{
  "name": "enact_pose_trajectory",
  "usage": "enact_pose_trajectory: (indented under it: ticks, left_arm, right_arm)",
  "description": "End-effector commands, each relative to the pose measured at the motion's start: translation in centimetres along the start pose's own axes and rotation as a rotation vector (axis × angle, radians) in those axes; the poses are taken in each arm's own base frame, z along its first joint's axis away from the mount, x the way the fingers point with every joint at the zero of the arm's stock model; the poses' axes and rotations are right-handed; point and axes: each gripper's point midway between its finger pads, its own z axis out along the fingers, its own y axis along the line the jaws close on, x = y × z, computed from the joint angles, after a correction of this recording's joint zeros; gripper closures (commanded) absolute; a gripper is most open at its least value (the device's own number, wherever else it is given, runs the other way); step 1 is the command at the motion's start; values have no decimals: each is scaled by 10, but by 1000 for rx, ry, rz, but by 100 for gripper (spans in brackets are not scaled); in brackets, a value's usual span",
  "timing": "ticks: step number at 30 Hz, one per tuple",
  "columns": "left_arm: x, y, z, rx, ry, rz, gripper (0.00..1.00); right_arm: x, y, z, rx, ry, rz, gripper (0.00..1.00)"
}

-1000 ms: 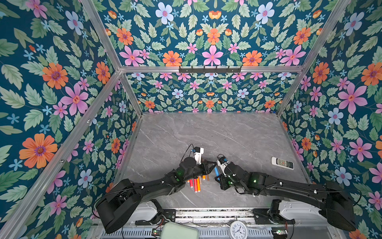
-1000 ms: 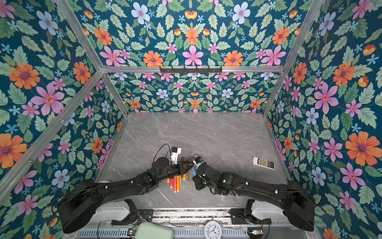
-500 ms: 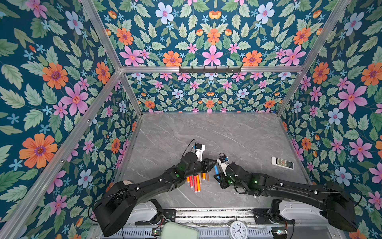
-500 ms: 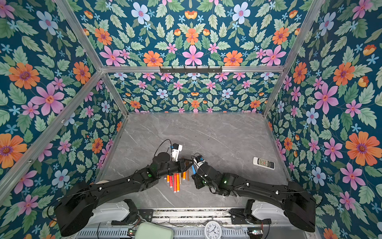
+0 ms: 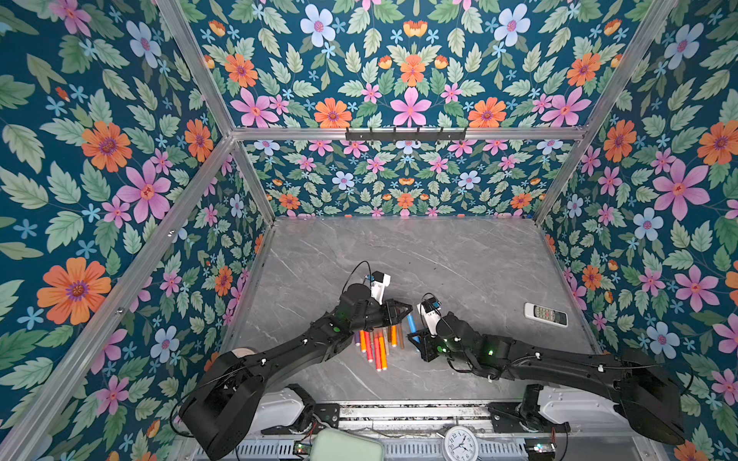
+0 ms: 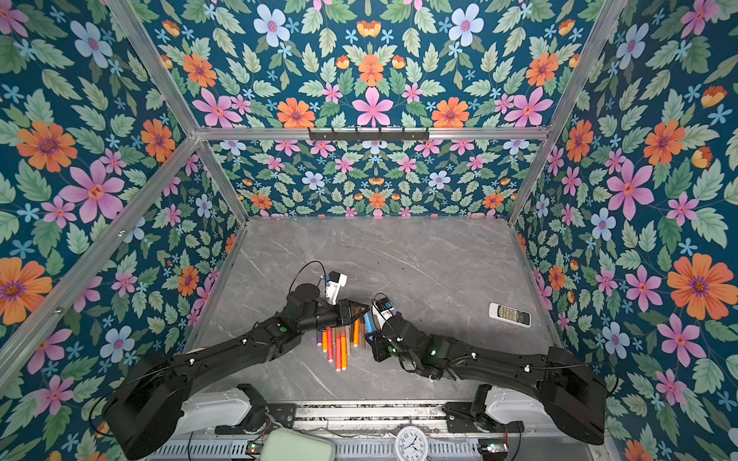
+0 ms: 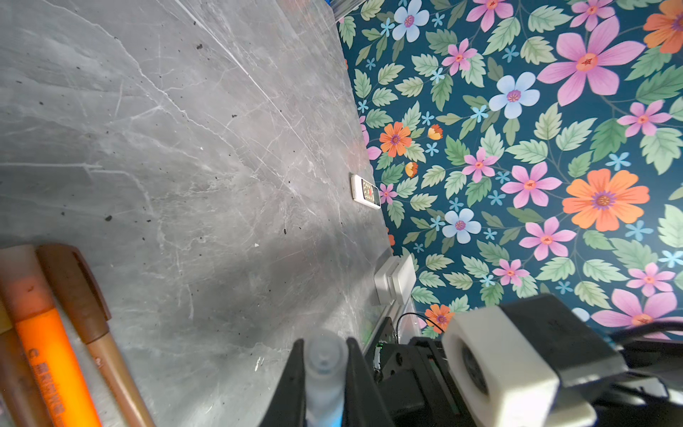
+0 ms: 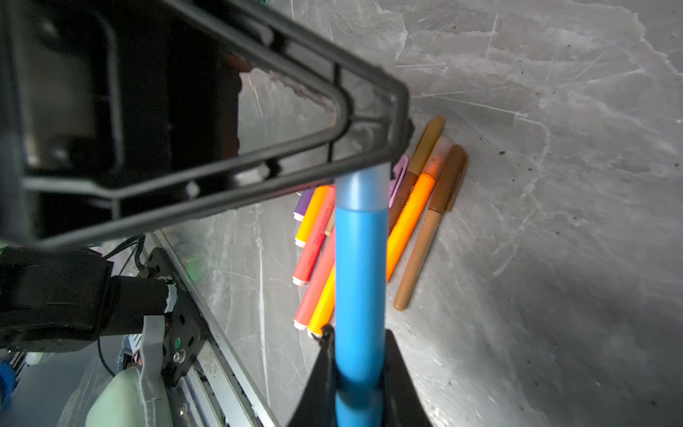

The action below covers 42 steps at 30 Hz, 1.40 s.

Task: Open the pen caps
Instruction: 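Hold the cap with the left gripper and pull the marker away with the right gripper, then carry the uncapped marker away with the right gripper while the left arm withdraws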

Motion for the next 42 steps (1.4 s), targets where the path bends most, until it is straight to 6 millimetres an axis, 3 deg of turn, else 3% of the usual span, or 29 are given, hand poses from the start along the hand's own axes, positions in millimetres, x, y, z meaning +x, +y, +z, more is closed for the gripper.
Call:
enact_pose_trajectory:
  ticks: [1, 10, 21, 27, 30, 36, 39, 42]
  left_arm:
    - [-51, -1, -13, -13, -215, 30, 100]
    - [-76, 13, -31, -46, -305, 14, 100]
    - [-93, 33, -46, -146, -446, -28, 100]
    - [-99, 39, -47, -237, -432, 25, 100]
    - [-107, 61, -53, -409, -397, 90, 100]
    - [-129, 130, -66, -720, -272, 124, 100]
    - [-130, 165, -66, -884, -182, 136, 100]
    - [-124, 187, -62, -957, -120, 134, 100]
  right_arm:
    - [42, -7, -1, 2, 181, -8, 100]
    - [50, -7, 9, 3, 222, -12, 100]
    - [54, -15, 14, 47, 246, -2, 100]
    - [51, -19, 7, 70, 224, 2, 100]
    - [45, -30, -2, 119, 205, 21, 100]
    - [30, -78, -14, 143, 221, 236, 100]
    - [13, -98, -29, 141, 170, 318, 100]
    - [1, -110, -48, 174, 126, 335, 100]
